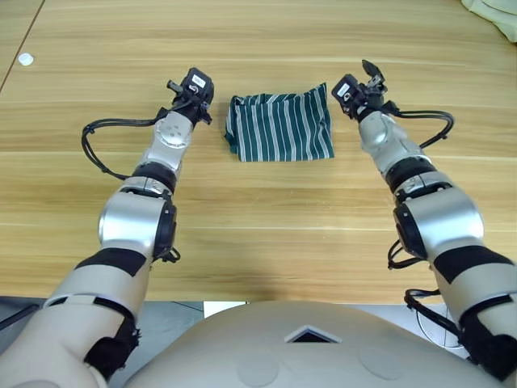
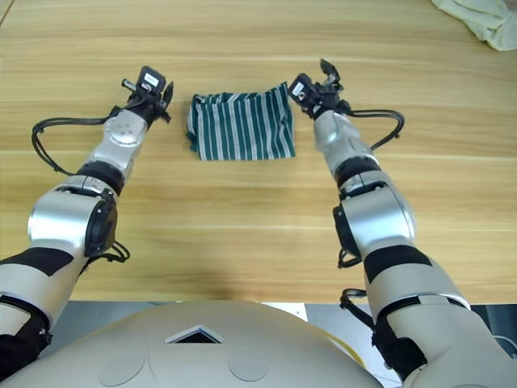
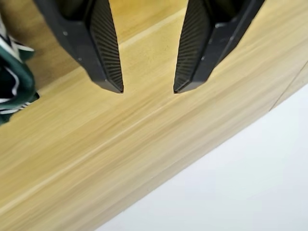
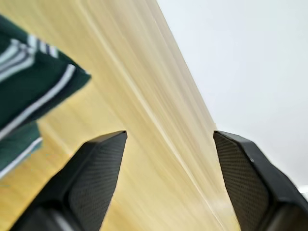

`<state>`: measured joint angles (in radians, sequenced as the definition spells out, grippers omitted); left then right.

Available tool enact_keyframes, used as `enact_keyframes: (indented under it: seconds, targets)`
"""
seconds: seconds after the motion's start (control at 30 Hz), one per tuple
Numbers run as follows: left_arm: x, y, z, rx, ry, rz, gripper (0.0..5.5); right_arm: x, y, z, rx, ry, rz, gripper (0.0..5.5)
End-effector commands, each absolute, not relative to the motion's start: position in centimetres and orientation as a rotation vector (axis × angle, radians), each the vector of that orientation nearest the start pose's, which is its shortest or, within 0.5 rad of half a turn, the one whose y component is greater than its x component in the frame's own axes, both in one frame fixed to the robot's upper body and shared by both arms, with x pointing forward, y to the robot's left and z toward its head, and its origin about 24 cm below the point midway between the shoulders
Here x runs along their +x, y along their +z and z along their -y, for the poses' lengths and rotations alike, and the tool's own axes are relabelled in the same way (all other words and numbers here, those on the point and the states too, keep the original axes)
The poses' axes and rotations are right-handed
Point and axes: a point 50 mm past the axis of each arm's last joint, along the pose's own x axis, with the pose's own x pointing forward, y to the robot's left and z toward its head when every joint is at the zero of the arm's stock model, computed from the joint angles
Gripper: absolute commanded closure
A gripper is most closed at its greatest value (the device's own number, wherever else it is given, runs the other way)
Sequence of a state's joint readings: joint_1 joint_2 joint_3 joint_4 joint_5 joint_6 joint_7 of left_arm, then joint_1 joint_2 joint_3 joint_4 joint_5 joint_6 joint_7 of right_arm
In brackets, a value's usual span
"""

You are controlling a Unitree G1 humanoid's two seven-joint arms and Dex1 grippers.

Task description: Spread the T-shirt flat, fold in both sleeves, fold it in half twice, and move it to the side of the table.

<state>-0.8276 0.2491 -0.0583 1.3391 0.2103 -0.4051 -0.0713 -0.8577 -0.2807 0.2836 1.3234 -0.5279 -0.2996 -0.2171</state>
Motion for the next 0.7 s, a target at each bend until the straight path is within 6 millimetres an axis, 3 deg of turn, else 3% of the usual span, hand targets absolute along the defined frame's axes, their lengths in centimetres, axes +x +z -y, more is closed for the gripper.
enact_keyframes:
  seconds: [0.03, 0.13, 0.23, 0.33, 0.53, 0.63, 0.7]
  targets:
    - [36.3, 3.8, -20.5, 0.326, -0.028, -0.132, 3.57, 36.6, 5.4, 12.6, -0.909, 0.296, 0.188, 2.18]
    - [34.6, 2.7, -23.1, 0.160, 0.099, -0.102, 3.57, 34.1, 4.7, 9.7, -0.764, 0.523, 0.316, 2.18]
    - [32.8, 1.3, -24.1, 0.067, 0.129, -0.071, 3.57, 32.7, 3.7, 9.5, -0.657, 0.700, 0.269, 2.18]
    - [31.6, 0.3, -24.0, 0.013, 0.127, -0.040, 3.57, 34.1, 3.6, 10.8, -0.545, 0.686, 0.108, 2.18]
    - [30.5, -0.6, -23.9, -0.057, 0.140, -0.027, 3.57, 37.0, 4.5, 11.1, -0.342, 0.583, -0.159, 2.18]
    - [30.4, -0.6, -23.6, -0.090, 0.141, -0.009, 3.57, 37.2, 3.6, 11.1, -0.283, 0.519, -0.325, 2.18]
    - [30.4, -0.8, -23.0, -0.113, 0.129, 0.000, 3.57, 36.7, 2.5, 11.1, -0.337, 0.516, -0.392, 2.18]
